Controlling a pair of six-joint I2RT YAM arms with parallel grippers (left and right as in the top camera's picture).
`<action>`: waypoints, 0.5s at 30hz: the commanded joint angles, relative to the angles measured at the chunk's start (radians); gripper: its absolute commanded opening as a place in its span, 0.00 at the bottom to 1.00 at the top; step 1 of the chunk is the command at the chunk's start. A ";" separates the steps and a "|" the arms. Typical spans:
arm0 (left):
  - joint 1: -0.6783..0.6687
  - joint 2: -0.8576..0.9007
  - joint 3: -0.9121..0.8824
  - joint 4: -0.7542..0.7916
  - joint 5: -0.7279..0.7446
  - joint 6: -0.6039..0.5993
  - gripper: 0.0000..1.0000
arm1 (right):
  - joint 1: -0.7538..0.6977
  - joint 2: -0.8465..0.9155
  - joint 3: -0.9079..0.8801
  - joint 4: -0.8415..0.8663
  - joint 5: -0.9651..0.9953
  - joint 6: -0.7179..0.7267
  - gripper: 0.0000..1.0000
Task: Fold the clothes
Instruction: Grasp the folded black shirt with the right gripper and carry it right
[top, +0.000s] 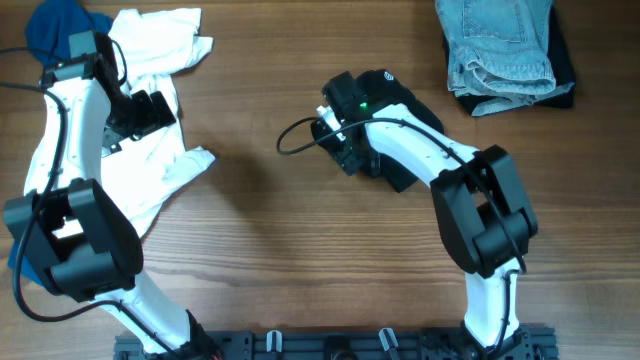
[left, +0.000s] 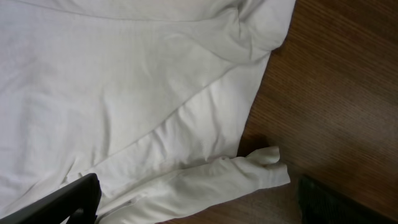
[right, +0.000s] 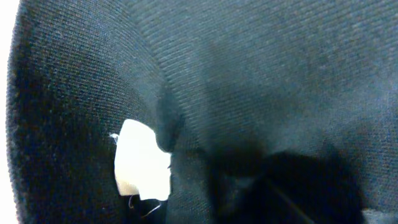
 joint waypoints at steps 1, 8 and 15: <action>0.005 -0.020 0.010 0.000 -0.009 0.013 1.00 | -0.056 0.082 -0.018 -0.006 0.042 0.031 0.34; 0.005 -0.020 0.010 0.000 -0.008 0.013 1.00 | -0.077 0.058 0.024 0.030 0.071 0.137 0.04; 0.005 -0.020 0.010 0.000 -0.009 0.013 1.00 | -0.079 -0.181 0.365 -0.133 0.105 0.098 0.04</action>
